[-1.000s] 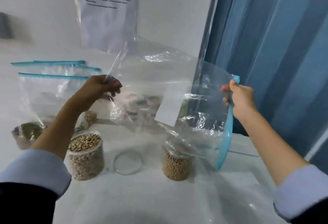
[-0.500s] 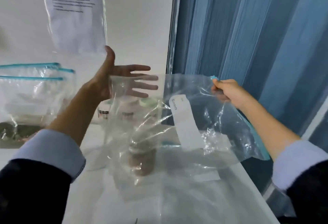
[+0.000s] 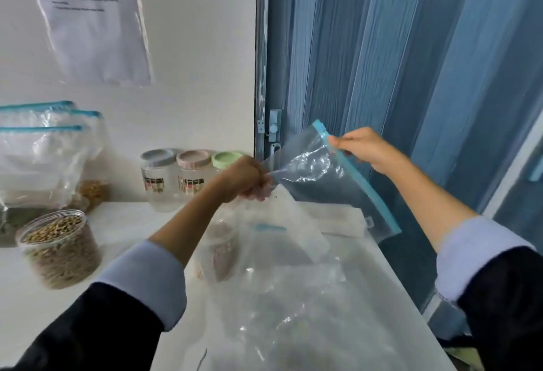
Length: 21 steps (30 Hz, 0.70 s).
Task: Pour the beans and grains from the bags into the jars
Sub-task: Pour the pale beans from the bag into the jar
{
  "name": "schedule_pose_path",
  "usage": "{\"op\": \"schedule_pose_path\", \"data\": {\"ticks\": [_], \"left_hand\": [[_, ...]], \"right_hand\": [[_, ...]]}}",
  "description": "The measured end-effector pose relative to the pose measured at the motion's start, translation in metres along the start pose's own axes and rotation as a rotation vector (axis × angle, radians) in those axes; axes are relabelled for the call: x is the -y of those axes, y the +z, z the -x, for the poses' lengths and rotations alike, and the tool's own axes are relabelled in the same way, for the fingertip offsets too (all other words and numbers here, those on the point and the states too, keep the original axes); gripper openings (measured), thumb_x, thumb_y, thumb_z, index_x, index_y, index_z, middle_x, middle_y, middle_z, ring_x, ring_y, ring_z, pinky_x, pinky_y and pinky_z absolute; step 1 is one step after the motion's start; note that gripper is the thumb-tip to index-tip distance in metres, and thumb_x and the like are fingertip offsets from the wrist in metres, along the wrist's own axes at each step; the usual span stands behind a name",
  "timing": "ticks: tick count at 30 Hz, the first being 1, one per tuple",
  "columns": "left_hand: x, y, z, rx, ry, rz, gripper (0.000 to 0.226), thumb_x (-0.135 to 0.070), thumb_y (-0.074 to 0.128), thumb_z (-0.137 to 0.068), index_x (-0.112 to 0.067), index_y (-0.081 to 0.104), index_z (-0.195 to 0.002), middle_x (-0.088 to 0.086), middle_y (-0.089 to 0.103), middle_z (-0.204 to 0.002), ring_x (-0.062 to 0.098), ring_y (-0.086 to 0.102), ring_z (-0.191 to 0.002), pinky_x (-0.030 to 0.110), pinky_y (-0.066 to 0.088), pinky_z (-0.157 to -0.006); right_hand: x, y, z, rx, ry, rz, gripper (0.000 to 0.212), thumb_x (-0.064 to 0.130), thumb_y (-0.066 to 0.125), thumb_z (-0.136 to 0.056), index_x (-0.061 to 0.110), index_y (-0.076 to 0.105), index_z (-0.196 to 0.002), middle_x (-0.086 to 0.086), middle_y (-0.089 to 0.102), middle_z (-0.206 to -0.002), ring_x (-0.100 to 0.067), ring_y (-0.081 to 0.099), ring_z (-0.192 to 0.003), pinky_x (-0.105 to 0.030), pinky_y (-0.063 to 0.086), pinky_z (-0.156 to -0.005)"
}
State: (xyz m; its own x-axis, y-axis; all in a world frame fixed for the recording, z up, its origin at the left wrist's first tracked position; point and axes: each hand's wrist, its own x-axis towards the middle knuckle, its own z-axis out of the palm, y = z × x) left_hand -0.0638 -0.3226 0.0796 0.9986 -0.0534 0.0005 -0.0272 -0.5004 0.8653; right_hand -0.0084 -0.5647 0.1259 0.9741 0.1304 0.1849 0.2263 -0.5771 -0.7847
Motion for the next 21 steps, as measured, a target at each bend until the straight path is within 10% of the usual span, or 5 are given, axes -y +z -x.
{"op": "schedule_pose_path", "data": {"ticks": [5,9,12,15,21], "left_hand": [[0.028,0.003,-0.011,-0.165,-0.164,0.492,0.039,0.008,0.034,-0.094,-0.008,0.047,-0.062,-0.001,0.050,-0.042,0.005,0.039,-0.030,0.009,0.024,-0.031],[0.044,0.014,-0.009,-0.182,-0.267,0.626,0.034,0.006,0.029,-0.093,-0.006,0.045,-0.066,0.003,0.047,-0.042,0.006,0.038,-0.031,0.011,0.023,-0.028],[0.049,0.028,0.004,-0.129,-0.357,0.663,0.028,0.007,0.031,-0.097,0.001,0.046,-0.075,0.012,0.048,-0.058,0.008,0.046,-0.028,0.013,0.033,-0.028],[0.055,0.033,0.011,0.009,-0.406,0.478,0.012,0.001,0.046,-0.096,0.012,0.051,-0.093,0.019,0.062,-0.075,0.019,0.066,-0.054,0.024,0.053,-0.044],[0.046,0.045,-0.008,-0.089,-0.245,-0.230,0.082,-0.026,0.070,-0.085,0.007,0.021,-0.142,0.024,0.035,-0.139,0.033,0.046,-0.122,0.041,0.044,-0.100]], "right_hand": [[-0.037,0.003,0.001,-0.379,0.117,-0.005,0.045,0.044,0.055,-0.093,0.009,0.053,-0.065,-0.009,0.050,-0.067,-0.025,0.049,-0.077,-0.033,0.034,-0.068],[-0.078,0.033,0.011,-0.154,0.432,-0.243,0.058,0.053,0.045,-0.095,0.002,0.052,-0.121,-0.022,0.057,-0.121,-0.027,0.055,-0.084,-0.034,0.041,-0.065],[-0.111,0.060,0.020,0.017,0.582,-0.444,0.047,0.057,0.046,-0.093,0.011,0.051,-0.105,-0.012,0.059,-0.102,-0.024,0.059,-0.073,-0.034,0.048,-0.059],[-0.132,0.074,0.026,0.055,0.594,-0.494,0.026,0.032,0.057,-0.096,0.006,0.053,-0.100,-0.010,0.063,-0.079,-0.021,0.064,-0.059,-0.031,0.053,-0.055],[-0.155,0.073,0.028,0.127,0.646,-0.170,0.017,0.012,0.068,-0.088,0.005,0.057,-0.077,-0.006,0.063,-0.066,-0.012,0.060,-0.042,-0.023,0.041,-0.052]]}}
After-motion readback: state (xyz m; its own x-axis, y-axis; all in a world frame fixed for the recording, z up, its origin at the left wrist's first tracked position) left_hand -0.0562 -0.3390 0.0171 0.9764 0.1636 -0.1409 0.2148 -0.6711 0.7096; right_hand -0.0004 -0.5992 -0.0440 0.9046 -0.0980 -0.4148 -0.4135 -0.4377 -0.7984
